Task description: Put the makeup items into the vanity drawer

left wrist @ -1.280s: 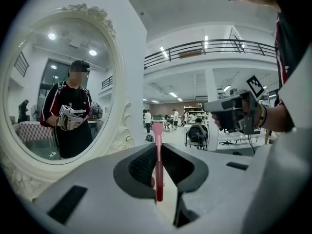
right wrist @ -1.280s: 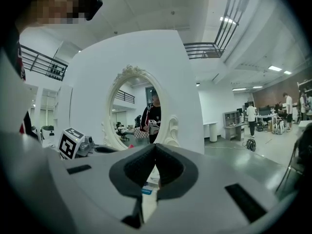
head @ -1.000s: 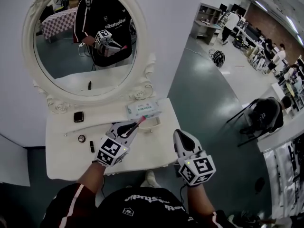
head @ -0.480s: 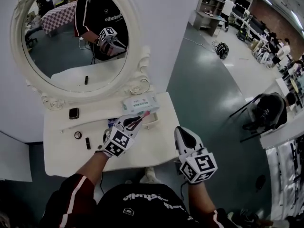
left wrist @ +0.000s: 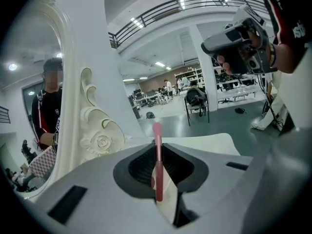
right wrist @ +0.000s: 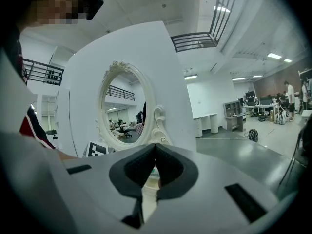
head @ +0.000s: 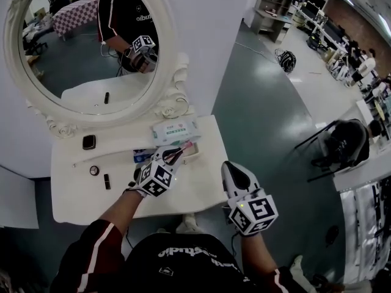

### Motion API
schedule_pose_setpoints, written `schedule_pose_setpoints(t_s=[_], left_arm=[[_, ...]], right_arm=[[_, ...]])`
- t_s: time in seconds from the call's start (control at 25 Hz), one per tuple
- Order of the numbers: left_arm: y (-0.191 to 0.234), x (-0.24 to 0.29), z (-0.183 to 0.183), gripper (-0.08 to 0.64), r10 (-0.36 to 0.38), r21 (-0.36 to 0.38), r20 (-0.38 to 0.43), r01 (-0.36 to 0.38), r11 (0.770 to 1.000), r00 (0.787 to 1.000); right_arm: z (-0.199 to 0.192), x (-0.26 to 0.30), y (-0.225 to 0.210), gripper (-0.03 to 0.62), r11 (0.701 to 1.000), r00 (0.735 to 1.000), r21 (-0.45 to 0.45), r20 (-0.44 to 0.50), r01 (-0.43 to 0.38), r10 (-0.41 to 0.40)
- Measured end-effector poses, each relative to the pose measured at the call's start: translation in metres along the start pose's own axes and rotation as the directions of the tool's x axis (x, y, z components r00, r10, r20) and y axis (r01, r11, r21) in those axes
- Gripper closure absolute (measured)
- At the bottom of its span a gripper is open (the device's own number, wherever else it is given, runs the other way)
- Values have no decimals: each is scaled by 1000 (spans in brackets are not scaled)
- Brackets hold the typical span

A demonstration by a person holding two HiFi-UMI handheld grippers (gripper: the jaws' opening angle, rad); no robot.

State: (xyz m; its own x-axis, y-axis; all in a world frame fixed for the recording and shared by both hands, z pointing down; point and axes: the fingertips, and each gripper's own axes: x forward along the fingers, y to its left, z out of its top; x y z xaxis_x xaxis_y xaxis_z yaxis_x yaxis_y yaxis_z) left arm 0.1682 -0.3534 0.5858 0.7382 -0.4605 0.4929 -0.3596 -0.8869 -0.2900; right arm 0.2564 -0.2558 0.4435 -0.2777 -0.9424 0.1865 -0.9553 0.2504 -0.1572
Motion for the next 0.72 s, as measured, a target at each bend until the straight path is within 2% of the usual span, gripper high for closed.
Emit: schedule_pose_setpoints(t_s=[0.48, 0.72], left_arm=[[-13, 40, -24, 512, -15, 21, -83, 17, 1000, 996], [-20, 57, -38, 512, -13, 57, -130, 20, 998, 991]], right_arm=[[-4, 6, -19, 589, 1000, 999, 9, -31, -20, 20], [-10, 5, -28, 589, 1000, 999, 18, -46, -23, 24]])
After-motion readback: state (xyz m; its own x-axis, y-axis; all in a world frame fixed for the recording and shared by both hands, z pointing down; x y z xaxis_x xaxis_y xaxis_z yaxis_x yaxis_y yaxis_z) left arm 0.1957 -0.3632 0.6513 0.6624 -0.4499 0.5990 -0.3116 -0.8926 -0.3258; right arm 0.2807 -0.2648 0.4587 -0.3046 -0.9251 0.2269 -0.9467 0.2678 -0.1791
